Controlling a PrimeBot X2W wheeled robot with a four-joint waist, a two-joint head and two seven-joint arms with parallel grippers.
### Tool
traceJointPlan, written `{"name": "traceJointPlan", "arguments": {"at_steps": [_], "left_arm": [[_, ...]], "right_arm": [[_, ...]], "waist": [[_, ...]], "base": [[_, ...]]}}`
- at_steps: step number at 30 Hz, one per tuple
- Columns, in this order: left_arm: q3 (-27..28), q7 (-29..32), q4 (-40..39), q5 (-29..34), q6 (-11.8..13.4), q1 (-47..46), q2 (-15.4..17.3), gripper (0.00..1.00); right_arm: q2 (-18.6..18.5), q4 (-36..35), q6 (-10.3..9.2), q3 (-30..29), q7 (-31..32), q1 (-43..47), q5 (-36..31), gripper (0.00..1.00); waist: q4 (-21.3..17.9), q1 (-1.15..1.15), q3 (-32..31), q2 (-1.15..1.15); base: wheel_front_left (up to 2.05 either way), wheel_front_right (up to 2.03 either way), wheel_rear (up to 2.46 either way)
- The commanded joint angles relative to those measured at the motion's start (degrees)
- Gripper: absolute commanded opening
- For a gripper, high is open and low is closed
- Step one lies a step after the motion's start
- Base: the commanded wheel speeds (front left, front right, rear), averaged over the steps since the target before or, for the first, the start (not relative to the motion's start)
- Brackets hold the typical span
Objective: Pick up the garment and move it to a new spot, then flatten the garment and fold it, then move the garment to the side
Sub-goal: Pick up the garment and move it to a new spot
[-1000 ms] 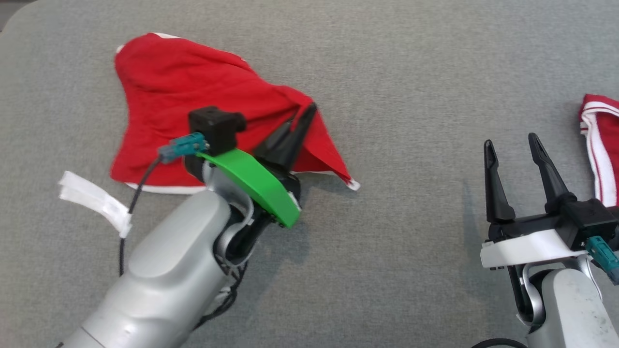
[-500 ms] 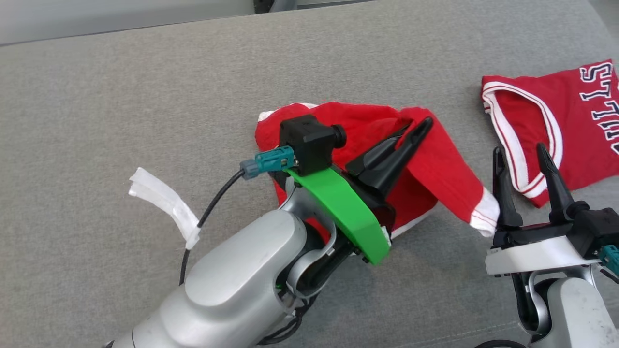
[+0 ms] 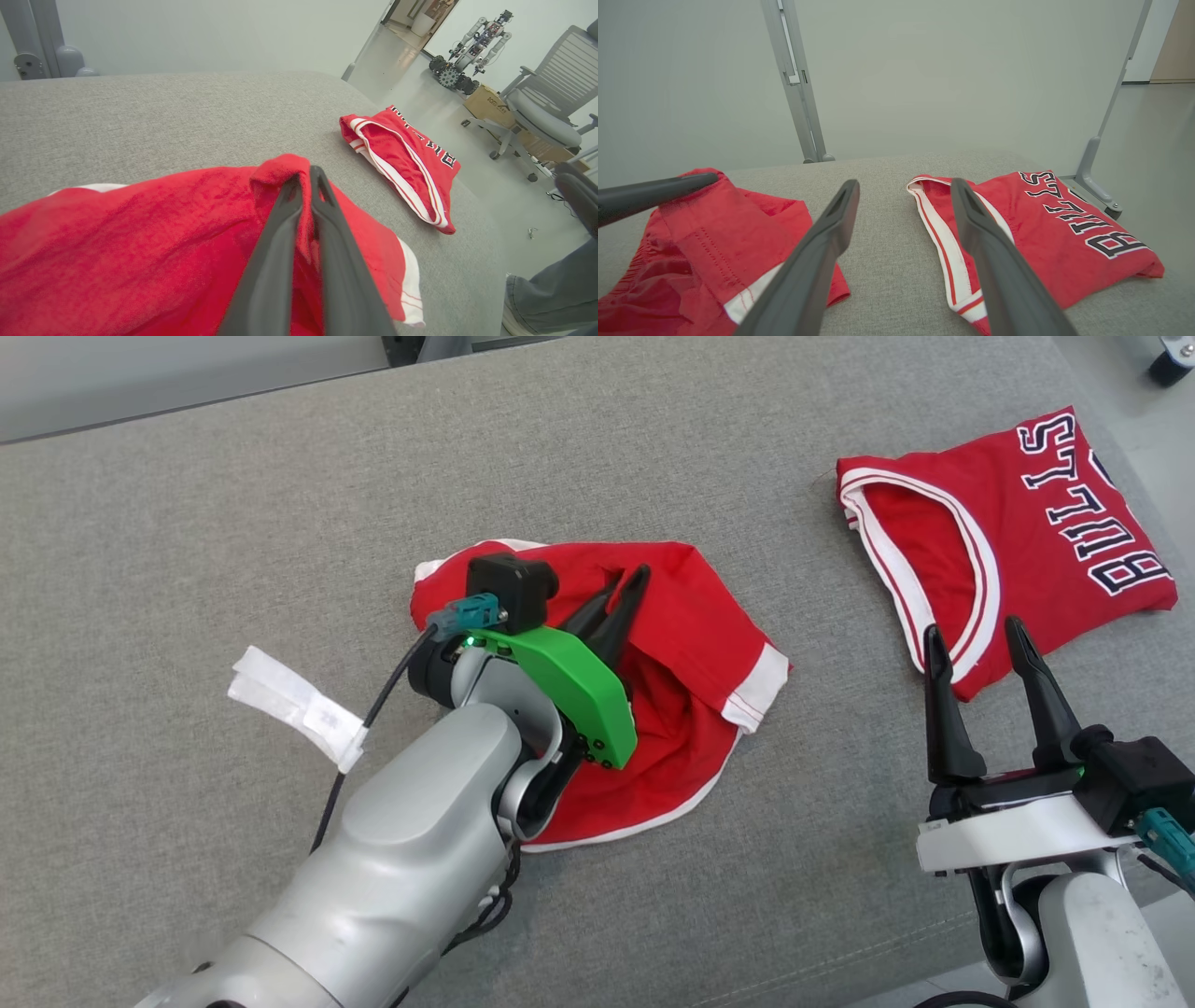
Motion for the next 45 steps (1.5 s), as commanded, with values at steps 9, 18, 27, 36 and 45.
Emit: {"name": "traceJointPlan", "arguments": {"at_steps": [9, 18, 27, 36, 45], "left_arm": [[1.3, -2.6, 8.9, -3.8, -3.7, -3.9, -0.8, 1.0], [5.8, -6.5, 9.6, -3.8, -5.0, -3.1, 1.6, 1.0], [15.7, -6.9, -8.0, 5.6, -0.4, 13.9, 7.7, 1.0], [16.3, -6.9, -17.4, 10.8, 2.3, 28.7, 9.4, 1.0], [28.7, -6.9, -27.3, 22.3, 6.1, 50.1, 11.8, 1.0]], "right_arm": [[-0.1, 0.8, -0.1, -0.2, -0.2, 0.6, -0.1, 1.0], [-0.1, 0.2, -0.09, -2.2, -0.2, 2.1, -2.6, 1.0], [-0.1, -0.7, -0.1, -7.9, -0.2, 7.6, -5.9, 1.0], [-0.1, -0.3, -0.1, -10.8, -0.2, 12.0, -6.4, 1.0], [-0.1, -0.6, -0.1, -10.9, -0.2, 16.9, -6.7, 1.0]], "waist": [[0.6, 0.0, -0.7, 0.0], [3.1, 0.0, -4.0, 0.0], [8.6, 0.0, -8.3, 0.0], [12.0, 0.0, -12.3, 0.0], [13.3, 0.0, -16.2, 0.0]], "base": [[0.0, 0.0, 0.0], [0.0, 0.0, 0.0], [0.0, 0.0, 0.0], [0.0, 0.0, 0.0], [0.0, 0.0, 0.0]]}}
